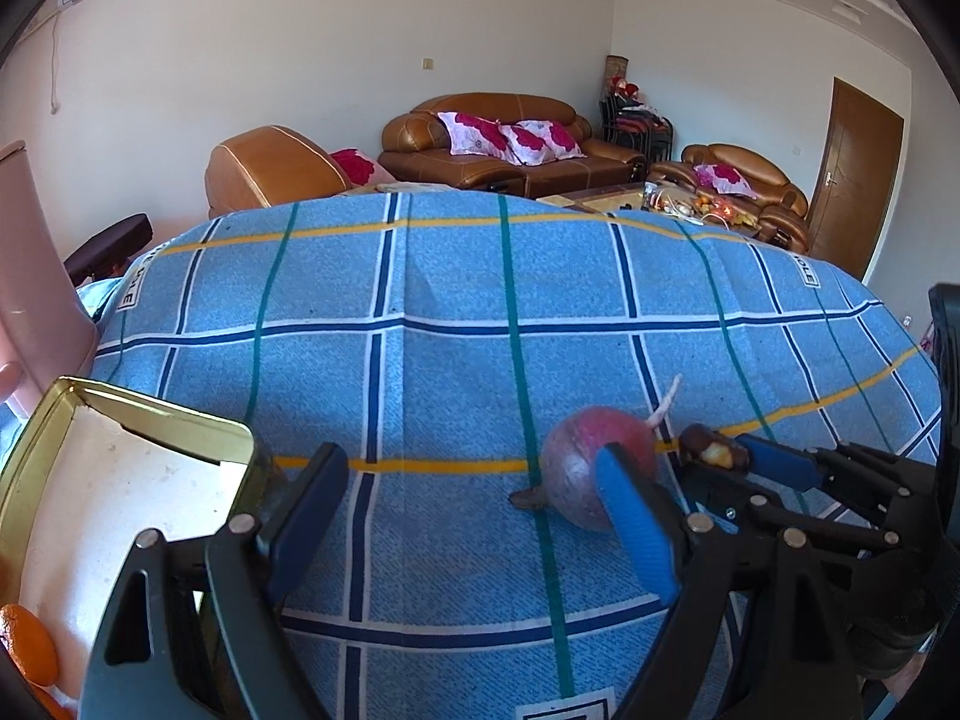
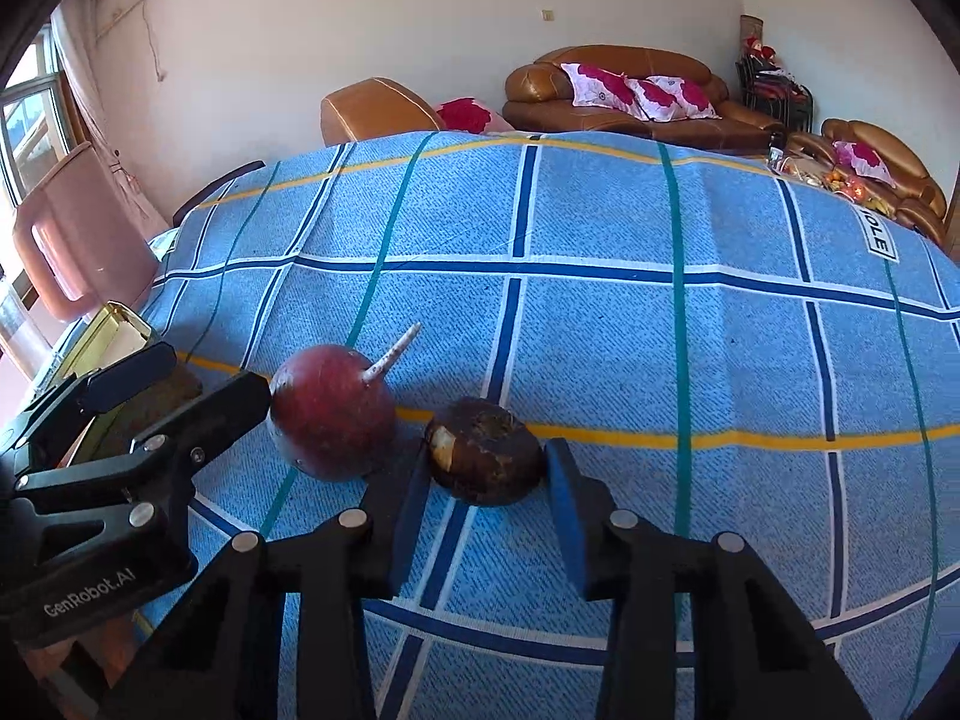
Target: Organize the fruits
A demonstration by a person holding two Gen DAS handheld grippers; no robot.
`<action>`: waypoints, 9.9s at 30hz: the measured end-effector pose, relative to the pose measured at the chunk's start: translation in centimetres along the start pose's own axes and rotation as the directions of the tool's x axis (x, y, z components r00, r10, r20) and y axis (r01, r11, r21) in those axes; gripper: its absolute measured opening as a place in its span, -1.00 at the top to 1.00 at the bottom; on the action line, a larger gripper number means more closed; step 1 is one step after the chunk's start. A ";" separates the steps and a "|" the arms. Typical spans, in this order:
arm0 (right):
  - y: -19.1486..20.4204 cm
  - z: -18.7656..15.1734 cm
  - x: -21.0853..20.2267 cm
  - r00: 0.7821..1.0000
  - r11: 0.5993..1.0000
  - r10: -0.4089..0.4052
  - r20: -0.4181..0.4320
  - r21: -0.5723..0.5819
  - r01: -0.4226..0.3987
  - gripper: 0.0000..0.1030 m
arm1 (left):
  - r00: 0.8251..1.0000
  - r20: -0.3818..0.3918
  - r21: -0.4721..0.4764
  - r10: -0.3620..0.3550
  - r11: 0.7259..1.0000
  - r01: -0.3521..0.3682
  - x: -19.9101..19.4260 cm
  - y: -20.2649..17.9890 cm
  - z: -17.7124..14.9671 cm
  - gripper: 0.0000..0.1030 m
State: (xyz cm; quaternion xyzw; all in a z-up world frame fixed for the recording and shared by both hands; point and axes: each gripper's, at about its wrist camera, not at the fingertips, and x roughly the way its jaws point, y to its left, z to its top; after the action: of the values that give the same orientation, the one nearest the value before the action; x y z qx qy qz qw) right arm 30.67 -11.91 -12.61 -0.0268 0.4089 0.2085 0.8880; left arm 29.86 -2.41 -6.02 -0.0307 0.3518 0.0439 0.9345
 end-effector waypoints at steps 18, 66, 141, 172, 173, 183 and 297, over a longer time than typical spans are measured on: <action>-2.8 -1.1 -2.4 0.990 0.991 -0.135 0.034 0.011 0.135 0.21 | 0.984 -0.147 0.116 -0.098 0.986 0.116 4.2 -4.6 0.5 -0.04; 0.7 -2.1 -6.9 0.937 0.970 -0.181 0.299 -0.103 0.221 0.21 | 0.986 0.140 0.119 -0.089 0.990 0.073 -3.4 -2.0 -1.2 -0.03; 5.3 -6.6 -12.3 0.855 0.957 -0.119 0.504 -0.171 0.234 0.21 | 0.959 0.278 0.144 -0.059 0.989 0.019 -11.4 0.1 -6.6 -0.03; 11.9 -8.6 -12.9 0.874 0.963 0.060 0.483 -0.260 0.078 0.21 | 0.945 0.326 0.046 -0.004 0.999 -0.012 -16.5 7.7 -10.3 -0.03; 12.1 -8.7 -12.9 0.875 0.962 0.063 0.481 -0.262 0.075 0.21 | 0.944 0.329 0.045 0.001 0.999 -0.016 -16.6 7.9 -10.3 -0.03; 14.5 -8.7 -13.1 0.873 0.952 0.105 0.476 -0.303 0.050 0.21 | 0.937 0.347 -0.003 0.043 0.999 -0.045 -18.3 11.2 -10.6 -0.03; 17.4 -11.1 -20.0 0.830 0.963 0.135 0.542 -0.269 0.019 -0.56 | 0.902 0.372 -0.041 0.220 0.975 -0.220 -24.8 14.3 -12.8 -1.00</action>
State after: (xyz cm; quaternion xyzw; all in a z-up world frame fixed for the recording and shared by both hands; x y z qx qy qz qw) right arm 4.36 -5.42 -3.09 -0.0700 0.1027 0.2866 0.9499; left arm 1.45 9.21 0.40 0.0190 0.1683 0.1538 0.9735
